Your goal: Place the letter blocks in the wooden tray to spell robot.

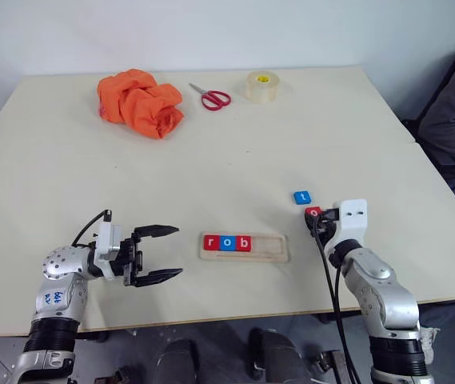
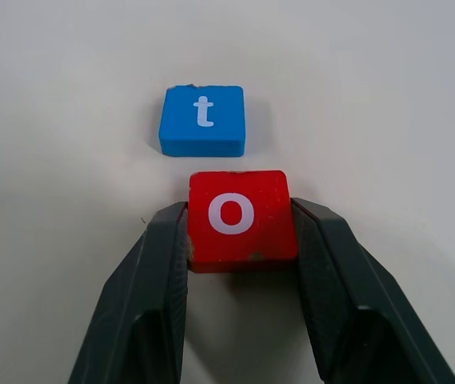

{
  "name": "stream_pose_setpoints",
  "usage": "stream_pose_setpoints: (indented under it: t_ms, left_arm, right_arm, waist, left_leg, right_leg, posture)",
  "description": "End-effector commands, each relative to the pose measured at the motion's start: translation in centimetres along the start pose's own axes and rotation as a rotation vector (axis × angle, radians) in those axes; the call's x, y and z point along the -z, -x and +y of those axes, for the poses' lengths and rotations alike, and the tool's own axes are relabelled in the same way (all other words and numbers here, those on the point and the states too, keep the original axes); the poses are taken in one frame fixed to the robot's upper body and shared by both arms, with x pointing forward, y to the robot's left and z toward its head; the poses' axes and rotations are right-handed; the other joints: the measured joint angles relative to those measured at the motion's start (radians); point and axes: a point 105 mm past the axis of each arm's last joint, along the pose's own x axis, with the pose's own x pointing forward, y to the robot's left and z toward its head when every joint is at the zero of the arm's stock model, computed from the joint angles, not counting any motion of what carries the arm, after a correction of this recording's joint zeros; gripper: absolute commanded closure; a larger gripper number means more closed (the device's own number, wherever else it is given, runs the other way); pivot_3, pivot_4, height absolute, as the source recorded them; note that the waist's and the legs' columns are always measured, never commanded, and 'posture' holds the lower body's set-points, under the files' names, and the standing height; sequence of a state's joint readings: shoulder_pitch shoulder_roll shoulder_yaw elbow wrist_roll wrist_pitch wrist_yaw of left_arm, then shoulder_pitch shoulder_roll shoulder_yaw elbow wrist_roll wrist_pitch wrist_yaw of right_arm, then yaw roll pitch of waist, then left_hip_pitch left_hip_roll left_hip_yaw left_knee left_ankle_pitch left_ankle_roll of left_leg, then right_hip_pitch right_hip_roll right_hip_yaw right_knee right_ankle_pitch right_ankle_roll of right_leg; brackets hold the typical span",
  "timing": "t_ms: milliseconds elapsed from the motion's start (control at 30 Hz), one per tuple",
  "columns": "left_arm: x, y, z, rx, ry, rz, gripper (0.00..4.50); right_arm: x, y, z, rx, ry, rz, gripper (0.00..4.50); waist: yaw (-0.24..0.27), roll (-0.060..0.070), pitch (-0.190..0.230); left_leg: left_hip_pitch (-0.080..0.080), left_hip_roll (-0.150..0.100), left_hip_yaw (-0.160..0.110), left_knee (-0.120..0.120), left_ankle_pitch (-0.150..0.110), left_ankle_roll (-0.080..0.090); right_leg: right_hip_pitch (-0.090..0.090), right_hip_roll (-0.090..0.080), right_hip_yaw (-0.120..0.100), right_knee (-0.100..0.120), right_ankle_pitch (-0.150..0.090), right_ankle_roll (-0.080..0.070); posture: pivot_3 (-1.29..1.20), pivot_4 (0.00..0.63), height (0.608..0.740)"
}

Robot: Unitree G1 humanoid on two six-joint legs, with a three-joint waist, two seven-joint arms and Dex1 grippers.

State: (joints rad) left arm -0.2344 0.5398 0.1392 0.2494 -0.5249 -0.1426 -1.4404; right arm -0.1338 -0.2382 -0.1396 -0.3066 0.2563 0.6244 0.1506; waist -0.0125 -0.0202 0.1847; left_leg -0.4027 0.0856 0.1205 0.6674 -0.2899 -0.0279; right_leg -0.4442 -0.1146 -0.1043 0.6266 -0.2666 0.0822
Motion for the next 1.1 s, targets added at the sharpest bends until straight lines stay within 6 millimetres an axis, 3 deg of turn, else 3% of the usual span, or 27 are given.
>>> stream_pose_setpoints:
  t_ms: [33,233,567,867,1100]
  left_arm:
    - [-0.8,0.4,0.1,0.01,-0.024,-0.011,0.0]
    - [-0.7,0.7,0.0,0.014,-0.021,-0.002,0.0]
    - [-0.7,0.6,-0.1,0.02,-0.014,0.0,0.0]
    - [-0.7,0.6,-0.1,0.014,-0.018,-0.003,0.0]
    - [-0.6,0.4,-0.2,0.025,-0.024,-0.011,0.0]
  right_arm:
    - [-2.1,2.1,0.2,0.005,0.022,-0.049,3.05]
    - [-0.7,5.1,2.2,0.016,-0.003,0.034,3.05]
    - [0.2,5.4,1.6,0.089,-0.037,0.079,3.05]
    - [-1.6,6.0,2.1,-0.082,0.105,0.036,0.02]
    - [-3.2,5.8,1.2,-0.339,0.376,0.09,0.02]
  waist:
    - [0.002,0.0,0.0]
    - [0.008,0.0,0.0]
    - [0.006,0.0,0.0]
    - [0.007,0.0,0.0]
    - [0.007,0.0,0.0]
  left_leg:
    - [0.0,0.0,0.0,0.0,0.0,0.0]
    - [0.0,0.0,0.0,0.0,0.0,0.0]
    - [0.0,0.0,-0.001,0.0,0.0,0.0]
    - [0.0,0.0,-0.001,0.0,0.0,0.0]
    - [0.0,0.0,-0.001,0.0,0.0,0.0]
  right_leg:
    - [0.0,0.0,0.0,0.0,0.0,0.0]
    - [0.0,0.0,0.0,-0.001,0.0,0.0]
    - [0.0,0.0,0.0,-0.001,0.0,0.0]
    - [0.0,0.0,0.0,-0.001,0.0,0.0]
    - [0.0,0.0,0.0,-0.001,0.0,0.0]
  posture:
    - [0.0,0.15,0.74]
    - [0.0,0.15,0.74]
    - [0.0,0.15,0.74]
    - [0.0,0.15,0.74]
    - [0.0,0.15,0.74]
